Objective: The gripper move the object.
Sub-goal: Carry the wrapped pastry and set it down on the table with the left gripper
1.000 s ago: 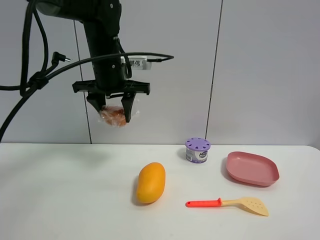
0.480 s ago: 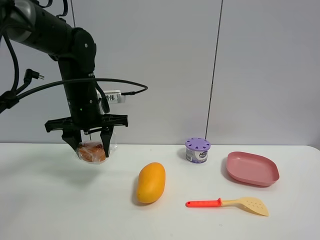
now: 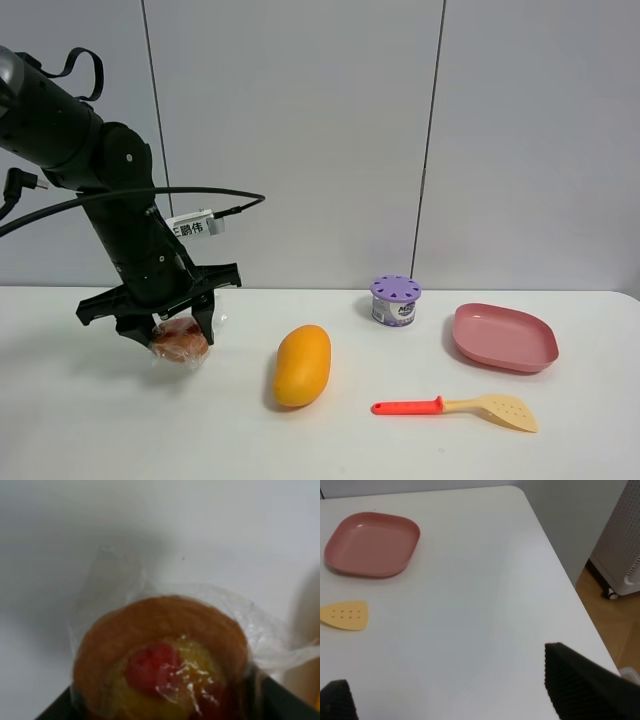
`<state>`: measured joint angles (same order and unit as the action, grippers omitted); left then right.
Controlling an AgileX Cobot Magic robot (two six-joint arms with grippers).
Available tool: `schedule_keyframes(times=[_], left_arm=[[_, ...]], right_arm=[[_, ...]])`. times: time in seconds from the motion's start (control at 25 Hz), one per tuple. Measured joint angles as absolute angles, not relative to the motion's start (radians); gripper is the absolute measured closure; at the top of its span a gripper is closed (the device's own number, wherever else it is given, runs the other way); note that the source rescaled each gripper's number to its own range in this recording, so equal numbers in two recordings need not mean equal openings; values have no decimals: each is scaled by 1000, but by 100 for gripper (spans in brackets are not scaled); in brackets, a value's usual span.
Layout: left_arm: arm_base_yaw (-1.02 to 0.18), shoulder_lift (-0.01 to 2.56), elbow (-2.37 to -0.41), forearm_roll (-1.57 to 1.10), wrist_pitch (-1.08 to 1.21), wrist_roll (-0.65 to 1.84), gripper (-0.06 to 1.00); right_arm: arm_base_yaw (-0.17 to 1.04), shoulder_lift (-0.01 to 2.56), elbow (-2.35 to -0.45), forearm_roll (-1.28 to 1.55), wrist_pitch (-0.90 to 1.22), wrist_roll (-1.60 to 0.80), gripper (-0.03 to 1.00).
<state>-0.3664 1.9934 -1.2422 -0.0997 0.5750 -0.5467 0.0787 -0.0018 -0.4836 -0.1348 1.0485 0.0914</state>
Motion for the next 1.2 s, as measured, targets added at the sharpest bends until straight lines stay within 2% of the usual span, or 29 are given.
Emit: schedule_keyframes(times=[0.72, 1.2], left_arm=[[-364, 2035, -1207, -78, 551, -471, 94], [-364, 2067, -1207, -29, 544, -519, 94]], right_arm=[[79, -2, -484, -135, 1049, 91, -3], [79, -2, -484, -135, 1049, 91, -3]])
